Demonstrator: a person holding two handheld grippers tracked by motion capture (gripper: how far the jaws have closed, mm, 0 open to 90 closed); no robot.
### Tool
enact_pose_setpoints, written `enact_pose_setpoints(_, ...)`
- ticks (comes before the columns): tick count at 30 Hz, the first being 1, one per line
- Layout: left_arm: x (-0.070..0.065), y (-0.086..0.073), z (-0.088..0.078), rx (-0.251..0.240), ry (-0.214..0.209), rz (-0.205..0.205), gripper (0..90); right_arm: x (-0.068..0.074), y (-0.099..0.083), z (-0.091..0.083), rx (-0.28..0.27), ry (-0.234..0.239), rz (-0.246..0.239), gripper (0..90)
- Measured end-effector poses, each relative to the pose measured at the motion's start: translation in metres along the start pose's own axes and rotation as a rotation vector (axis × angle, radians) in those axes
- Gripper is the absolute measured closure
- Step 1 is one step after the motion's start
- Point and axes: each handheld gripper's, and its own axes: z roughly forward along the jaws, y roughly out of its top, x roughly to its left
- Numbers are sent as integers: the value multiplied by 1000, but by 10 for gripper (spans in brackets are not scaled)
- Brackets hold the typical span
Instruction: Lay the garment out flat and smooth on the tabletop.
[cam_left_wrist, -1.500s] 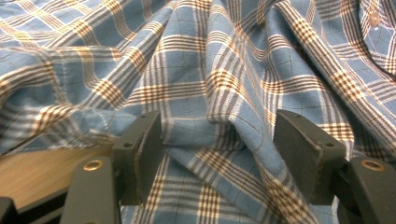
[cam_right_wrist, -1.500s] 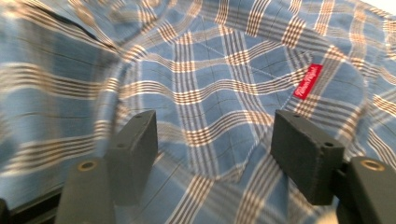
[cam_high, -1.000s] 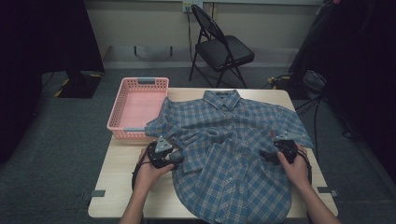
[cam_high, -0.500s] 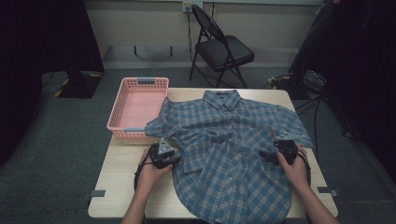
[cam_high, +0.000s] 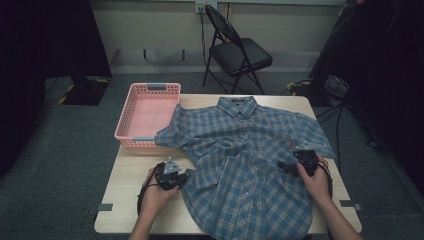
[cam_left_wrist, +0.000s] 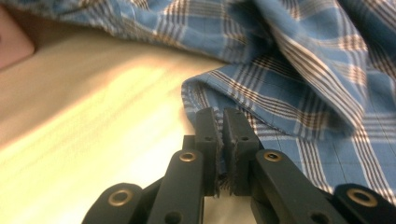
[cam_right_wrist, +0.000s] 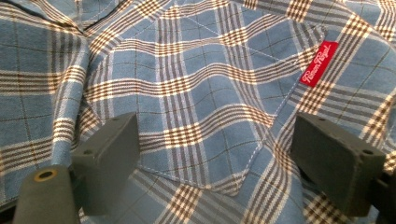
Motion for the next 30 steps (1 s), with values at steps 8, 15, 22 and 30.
enact_pose_setpoints(8,-20,-31,-32,-7,-6,-41,834,0,0,0,0,1,-1,148)
enact_pose_setpoints(15,-19,-8,-6,-63,-9,69,431,-1,0,0,0,3,-4,147)
enact_pose_setpoints(22,-11,5,16,-70,-38,67,604,-1,1,1,0,5,-6,147)
enact_pose_setpoints(30,-25,-10,-13,19,-77,-27,886,-1,2,2,1,5,-6,146)
